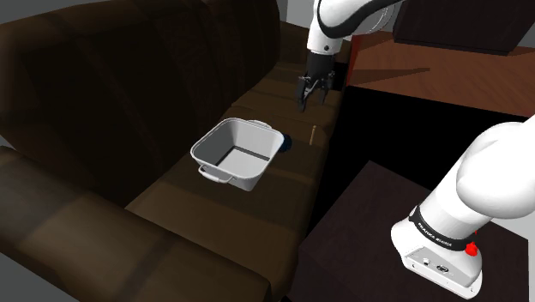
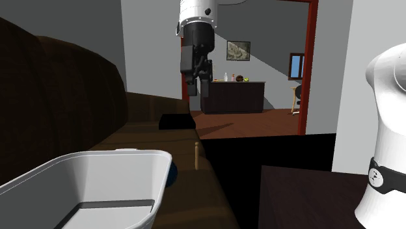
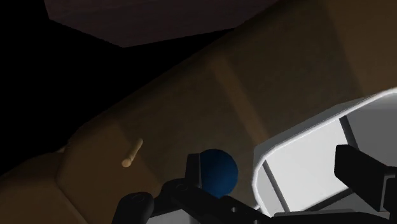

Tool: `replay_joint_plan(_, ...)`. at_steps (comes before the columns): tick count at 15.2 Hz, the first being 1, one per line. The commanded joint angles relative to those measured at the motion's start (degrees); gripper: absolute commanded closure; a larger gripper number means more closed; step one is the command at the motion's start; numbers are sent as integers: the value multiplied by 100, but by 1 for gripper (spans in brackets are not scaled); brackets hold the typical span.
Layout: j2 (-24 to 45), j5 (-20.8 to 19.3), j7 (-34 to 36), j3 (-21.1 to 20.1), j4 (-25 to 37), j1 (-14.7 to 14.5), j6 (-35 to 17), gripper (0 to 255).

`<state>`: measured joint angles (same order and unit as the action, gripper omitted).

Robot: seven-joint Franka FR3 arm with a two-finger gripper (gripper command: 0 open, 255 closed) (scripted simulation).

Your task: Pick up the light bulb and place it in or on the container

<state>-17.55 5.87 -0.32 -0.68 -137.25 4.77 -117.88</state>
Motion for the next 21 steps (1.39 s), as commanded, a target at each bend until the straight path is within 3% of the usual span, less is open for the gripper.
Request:
replay_joint_plan(1,409,31,1,33,123,31,-320,0)
replay_joint_plan(9,2139,231,-62,175,1007,151,-1252,0)
replay_joint_plan(16,3624,476,-135,243,2117,297,-1693,0)
replay_joint_plan(21,3887,531,-171,209,2069,286,-2004,0)
